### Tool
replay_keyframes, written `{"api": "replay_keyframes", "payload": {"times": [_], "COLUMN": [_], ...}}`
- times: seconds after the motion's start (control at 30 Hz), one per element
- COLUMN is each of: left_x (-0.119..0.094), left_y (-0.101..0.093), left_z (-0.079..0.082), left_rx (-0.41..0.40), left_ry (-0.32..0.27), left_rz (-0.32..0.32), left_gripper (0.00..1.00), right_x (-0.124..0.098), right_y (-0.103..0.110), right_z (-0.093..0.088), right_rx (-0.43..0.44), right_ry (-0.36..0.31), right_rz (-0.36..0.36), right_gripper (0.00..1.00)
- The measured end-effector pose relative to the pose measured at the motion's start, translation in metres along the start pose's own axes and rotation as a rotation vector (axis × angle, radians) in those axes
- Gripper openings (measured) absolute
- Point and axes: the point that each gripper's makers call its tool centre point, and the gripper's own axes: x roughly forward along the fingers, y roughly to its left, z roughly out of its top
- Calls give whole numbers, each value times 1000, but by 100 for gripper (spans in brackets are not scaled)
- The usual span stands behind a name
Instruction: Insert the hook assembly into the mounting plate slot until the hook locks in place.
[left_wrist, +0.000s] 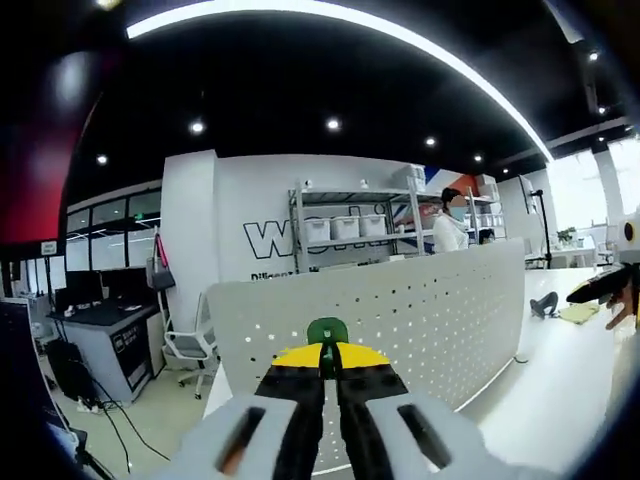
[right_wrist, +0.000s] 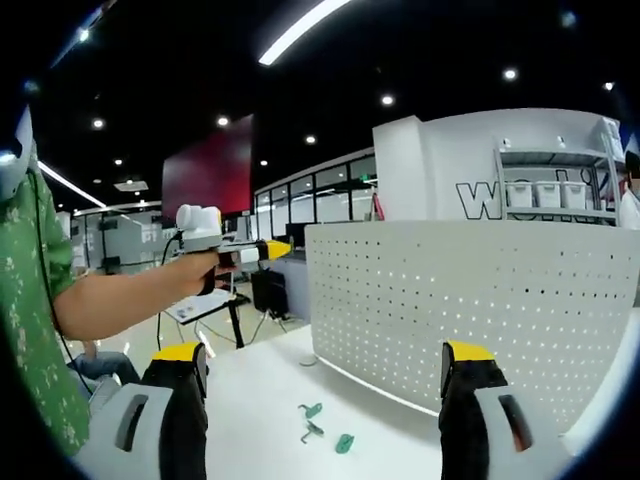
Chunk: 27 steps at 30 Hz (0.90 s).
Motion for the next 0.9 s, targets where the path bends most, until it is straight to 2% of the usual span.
{"api": "replay_keyframes", "payload": {"times": [0.33,0.6,0.9], "left_x": [25,41,56], "left_y": [17,29,39], "left_z": [0,1,-7], "left_rx": [-20,20,31], "left_ry": [-22,-35,-26], "left_rz": [72,115,149], "left_gripper": [3,3,3], "right_x": [-1,0,3], "right_y": [-10,-16,-21], "right_z": [2,2,2], "right_rx": [-4,-6,-5], "right_ry": [3,8,15], "right_rz": [-16,-23,-29], "right_gripper": [99,99,98]}}
